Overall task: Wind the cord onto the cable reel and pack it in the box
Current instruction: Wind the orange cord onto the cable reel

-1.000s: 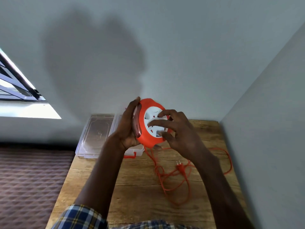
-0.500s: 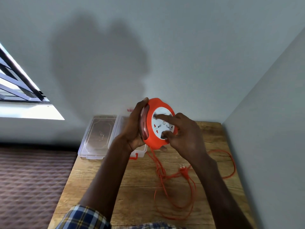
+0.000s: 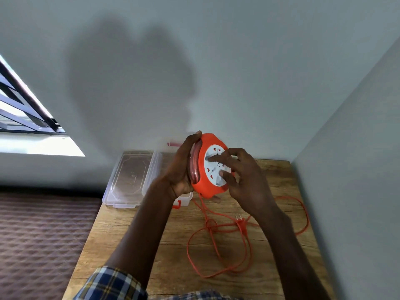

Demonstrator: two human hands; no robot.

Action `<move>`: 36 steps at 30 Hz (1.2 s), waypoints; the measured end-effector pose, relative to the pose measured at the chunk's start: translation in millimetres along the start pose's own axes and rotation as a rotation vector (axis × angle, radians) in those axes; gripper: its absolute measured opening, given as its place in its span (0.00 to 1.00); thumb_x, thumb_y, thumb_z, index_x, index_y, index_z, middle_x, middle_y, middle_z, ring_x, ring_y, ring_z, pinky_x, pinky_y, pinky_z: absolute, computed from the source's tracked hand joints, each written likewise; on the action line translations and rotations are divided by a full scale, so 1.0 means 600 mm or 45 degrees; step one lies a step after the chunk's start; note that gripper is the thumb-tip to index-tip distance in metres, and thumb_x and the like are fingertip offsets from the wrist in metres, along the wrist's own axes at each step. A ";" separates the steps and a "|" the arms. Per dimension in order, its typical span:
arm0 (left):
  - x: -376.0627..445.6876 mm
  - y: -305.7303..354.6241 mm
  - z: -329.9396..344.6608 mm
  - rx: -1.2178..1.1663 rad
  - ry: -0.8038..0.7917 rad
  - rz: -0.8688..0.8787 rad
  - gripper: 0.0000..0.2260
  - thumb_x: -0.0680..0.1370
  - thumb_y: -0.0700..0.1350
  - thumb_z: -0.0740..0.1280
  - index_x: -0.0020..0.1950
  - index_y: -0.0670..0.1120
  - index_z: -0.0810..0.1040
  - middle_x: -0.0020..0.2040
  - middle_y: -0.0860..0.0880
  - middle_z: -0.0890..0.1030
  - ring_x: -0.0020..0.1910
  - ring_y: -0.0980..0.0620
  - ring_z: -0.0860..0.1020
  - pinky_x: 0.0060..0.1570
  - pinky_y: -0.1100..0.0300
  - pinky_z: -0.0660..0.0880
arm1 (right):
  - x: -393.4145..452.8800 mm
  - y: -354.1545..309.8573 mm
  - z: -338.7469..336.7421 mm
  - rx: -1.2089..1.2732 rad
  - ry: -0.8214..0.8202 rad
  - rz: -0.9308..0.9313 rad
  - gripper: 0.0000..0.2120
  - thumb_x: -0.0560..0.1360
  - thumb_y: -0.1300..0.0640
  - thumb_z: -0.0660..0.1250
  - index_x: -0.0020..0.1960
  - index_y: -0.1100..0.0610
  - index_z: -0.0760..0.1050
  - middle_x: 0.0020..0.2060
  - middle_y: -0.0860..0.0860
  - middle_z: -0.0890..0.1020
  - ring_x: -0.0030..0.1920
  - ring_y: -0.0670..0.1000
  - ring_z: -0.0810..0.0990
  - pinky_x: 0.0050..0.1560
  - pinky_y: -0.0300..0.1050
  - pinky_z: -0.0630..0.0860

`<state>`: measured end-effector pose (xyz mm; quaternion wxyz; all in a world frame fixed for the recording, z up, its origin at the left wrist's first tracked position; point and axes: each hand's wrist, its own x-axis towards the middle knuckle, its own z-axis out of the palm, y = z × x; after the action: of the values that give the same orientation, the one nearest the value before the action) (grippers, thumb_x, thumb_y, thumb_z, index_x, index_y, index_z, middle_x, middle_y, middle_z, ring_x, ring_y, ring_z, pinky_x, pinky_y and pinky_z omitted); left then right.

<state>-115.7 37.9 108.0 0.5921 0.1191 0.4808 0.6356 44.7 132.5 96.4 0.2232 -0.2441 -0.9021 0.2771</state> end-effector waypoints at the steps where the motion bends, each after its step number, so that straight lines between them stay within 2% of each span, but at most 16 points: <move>1: 0.000 -0.001 -0.001 -0.014 0.003 -0.005 0.29 0.82 0.68 0.56 0.52 0.50 0.91 0.55 0.42 0.88 0.49 0.43 0.88 0.51 0.45 0.84 | -0.001 -0.002 -0.001 -0.030 -0.032 0.007 0.24 0.77 0.58 0.72 0.68 0.37 0.76 0.68 0.46 0.73 0.68 0.49 0.72 0.57 0.42 0.77; 3: 0.001 -0.002 -0.002 -0.052 0.005 0.004 0.29 0.82 0.67 0.56 0.53 0.49 0.90 0.55 0.41 0.88 0.49 0.43 0.88 0.50 0.46 0.85 | 0.001 -0.007 -0.002 -0.113 -0.087 0.031 0.28 0.76 0.56 0.74 0.71 0.35 0.72 0.71 0.45 0.71 0.70 0.50 0.70 0.57 0.43 0.75; 7: 0.000 0.003 -0.005 -0.075 -0.007 0.042 0.30 0.82 0.67 0.56 0.65 0.47 0.83 0.60 0.40 0.86 0.53 0.42 0.86 0.54 0.45 0.83 | 0.003 -0.014 0.002 -0.211 -0.105 0.035 0.29 0.77 0.53 0.72 0.73 0.33 0.67 0.70 0.47 0.73 0.69 0.51 0.71 0.57 0.46 0.77; 9: 0.000 0.005 -0.003 -0.058 -0.002 0.052 0.29 0.82 0.67 0.56 0.66 0.46 0.82 0.60 0.40 0.86 0.53 0.42 0.86 0.54 0.45 0.83 | 0.005 -0.016 0.002 -0.252 -0.056 0.002 0.29 0.76 0.52 0.73 0.72 0.33 0.69 0.67 0.45 0.78 0.65 0.49 0.74 0.53 0.41 0.76; 11: 0.001 0.006 -0.001 -0.023 0.014 0.074 0.29 0.83 0.66 0.56 0.68 0.46 0.82 0.60 0.40 0.86 0.54 0.42 0.86 0.55 0.46 0.83 | 0.007 -0.023 -0.002 -0.181 0.051 0.102 0.28 0.72 0.48 0.76 0.69 0.32 0.73 0.61 0.41 0.82 0.58 0.45 0.79 0.48 0.33 0.72; 12: 0.002 0.006 0.000 -0.005 0.022 0.087 0.28 0.84 0.65 0.57 0.67 0.46 0.82 0.60 0.40 0.86 0.54 0.42 0.86 0.55 0.47 0.83 | 0.007 -0.029 -0.002 -0.080 0.106 0.201 0.28 0.70 0.45 0.77 0.68 0.33 0.75 0.57 0.40 0.84 0.54 0.43 0.81 0.47 0.33 0.74; 14: 0.001 0.008 0.002 0.022 0.026 0.095 0.26 0.84 0.64 0.57 0.60 0.47 0.87 0.57 0.40 0.87 0.52 0.43 0.87 0.53 0.48 0.84 | 0.007 -0.040 0.008 0.117 0.211 0.382 0.29 0.66 0.40 0.79 0.66 0.36 0.78 0.52 0.41 0.86 0.50 0.41 0.84 0.49 0.40 0.81; 16: 0.000 0.006 0.005 0.028 0.026 0.096 0.27 0.85 0.63 0.56 0.51 0.49 0.90 0.53 0.42 0.88 0.49 0.45 0.88 0.49 0.50 0.85 | 0.011 -0.050 0.022 0.248 0.290 0.515 0.29 0.66 0.36 0.77 0.65 0.42 0.80 0.57 0.45 0.86 0.52 0.44 0.84 0.51 0.44 0.83; 19: -0.001 0.000 0.008 0.009 0.016 0.080 0.27 0.85 0.62 0.55 0.52 0.48 0.90 0.55 0.41 0.88 0.51 0.44 0.87 0.50 0.49 0.85 | 0.016 -0.053 0.030 0.314 0.296 0.689 0.28 0.72 0.33 0.71 0.64 0.49 0.79 0.61 0.49 0.84 0.53 0.49 0.84 0.42 0.34 0.77; 21: 0.000 -0.003 0.006 -0.003 0.003 0.069 0.27 0.84 0.64 0.56 0.58 0.48 0.88 0.60 0.40 0.86 0.55 0.42 0.86 0.55 0.46 0.84 | 0.009 -0.051 0.025 0.063 0.299 0.584 0.28 0.75 0.31 0.66 0.65 0.50 0.79 0.55 0.48 0.86 0.49 0.48 0.85 0.39 0.30 0.72; 23: 0.001 -0.003 0.005 0.000 -0.003 0.068 0.27 0.84 0.65 0.56 0.57 0.49 0.89 0.60 0.41 0.86 0.55 0.42 0.86 0.56 0.45 0.83 | 0.001 -0.046 0.015 -0.062 0.335 0.405 0.24 0.77 0.34 0.65 0.65 0.47 0.78 0.50 0.45 0.86 0.45 0.44 0.84 0.38 0.32 0.72; 25: 0.003 -0.001 0.004 -0.005 -0.018 0.065 0.27 0.84 0.65 0.56 0.57 0.50 0.88 0.59 0.41 0.87 0.53 0.43 0.87 0.55 0.45 0.83 | 0.000 -0.029 0.008 -0.024 0.268 0.213 0.18 0.79 0.42 0.68 0.67 0.44 0.76 0.54 0.43 0.83 0.46 0.44 0.82 0.41 0.34 0.75; 28: 0.002 0.004 0.003 -0.037 -0.009 0.045 0.28 0.83 0.67 0.56 0.62 0.48 0.85 0.59 0.41 0.86 0.53 0.42 0.87 0.53 0.45 0.83 | -0.001 -0.006 -0.005 0.053 0.029 0.076 0.23 0.78 0.53 0.71 0.71 0.40 0.73 0.64 0.46 0.78 0.56 0.49 0.80 0.51 0.39 0.77; 32: 0.005 0.005 -0.006 -0.067 -0.039 0.022 0.29 0.82 0.68 0.57 0.63 0.48 0.86 0.62 0.40 0.85 0.55 0.41 0.86 0.54 0.45 0.83 | -0.002 -0.011 -0.010 -0.163 -0.160 0.004 0.30 0.78 0.53 0.71 0.74 0.34 0.66 0.71 0.47 0.74 0.69 0.51 0.71 0.62 0.50 0.75; 34: 0.005 0.004 -0.006 -0.039 -0.041 0.016 0.29 0.82 0.67 0.56 0.58 0.50 0.89 0.60 0.41 0.86 0.53 0.42 0.87 0.53 0.45 0.83 | 0.001 -0.015 -0.009 -0.263 -0.157 -0.017 0.29 0.78 0.54 0.71 0.74 0.36 0.68 0.69 0.48 0.75 0.68 0.52 0.72 0.58 0.48 0.76; 36: 0.002 0.003 -0.001 -0.020 -0.047 0.009 0.29 0.82 0.67 0.56 0.58 0.50 0.89 0.59 0.41 0.86 0.53 0.41 0.86 0.54 0.43 0.83 | 0.000 -0.018 -0.012 -0.265 -0.054 -0.012 0.29 0.74 0.53 0.74 0.71 0.36 0.72 0.63 0.47 0.80 0.64 0.52 0.75 0.51 0.43 0.75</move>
<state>-117.7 39.1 108.5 0.5997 0.1278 0.4642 0.6392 45.1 127.5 108.5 0.1790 -0.2557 -0.9317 0.1858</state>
